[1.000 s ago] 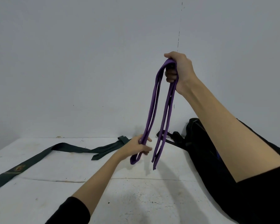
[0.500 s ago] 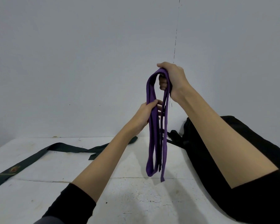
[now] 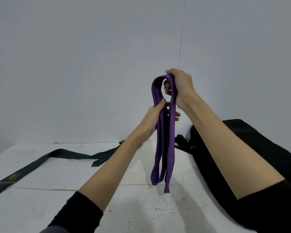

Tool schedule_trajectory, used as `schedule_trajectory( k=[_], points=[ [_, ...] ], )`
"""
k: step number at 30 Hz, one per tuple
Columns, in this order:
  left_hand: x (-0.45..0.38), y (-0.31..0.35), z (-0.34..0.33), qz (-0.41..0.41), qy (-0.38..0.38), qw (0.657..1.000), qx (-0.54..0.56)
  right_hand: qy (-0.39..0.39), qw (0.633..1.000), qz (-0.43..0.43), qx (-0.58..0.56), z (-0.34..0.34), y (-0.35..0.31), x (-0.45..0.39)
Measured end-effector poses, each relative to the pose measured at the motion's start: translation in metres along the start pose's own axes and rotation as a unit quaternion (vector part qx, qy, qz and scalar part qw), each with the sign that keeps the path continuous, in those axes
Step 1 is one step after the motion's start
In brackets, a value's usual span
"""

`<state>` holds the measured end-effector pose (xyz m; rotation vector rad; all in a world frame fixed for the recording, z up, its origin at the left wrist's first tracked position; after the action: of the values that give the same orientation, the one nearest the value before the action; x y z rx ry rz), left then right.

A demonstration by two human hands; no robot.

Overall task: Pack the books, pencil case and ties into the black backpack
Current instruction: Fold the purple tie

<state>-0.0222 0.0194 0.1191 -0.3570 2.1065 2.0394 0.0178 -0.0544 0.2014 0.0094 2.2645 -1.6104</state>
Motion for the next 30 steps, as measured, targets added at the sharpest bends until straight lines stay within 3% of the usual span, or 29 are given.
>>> schedule_trajectory(
  k=[9,15,21,30],
  points=[
    [0.003,-0.004,-0.013,-0.014,-0.023,0.999,0.030,0.048,0.999,0.012,0.000,-0.001,-0.002,0.000],
    [0.007,-0.004,-0.006,-0.034,-0.031,0.998,0.030,0.031,0.999,0.016,0.012,0.000,-0.004,0.000],
    [0.009,0.000,-0.009,-0.032,-0.090,0.995,0.034,0.021,0.998,0.016,0.059,0.001,-0.003,-0.003],
    [0.005,-0.004,-0.002,-0.019,-0.049,0.996,0.072,0.031,0.992,0.053,0.112,-0.002,-0.006,-0.002]
  ],
)
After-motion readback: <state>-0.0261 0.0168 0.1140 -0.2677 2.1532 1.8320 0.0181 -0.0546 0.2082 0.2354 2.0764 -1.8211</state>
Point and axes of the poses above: each hand's wrist, its own x-axis away from the middle knuckle, its own z-axis out of the back of the hand, y = z × x, the point moved 5 cm from there along -x, towards the middle knuckle
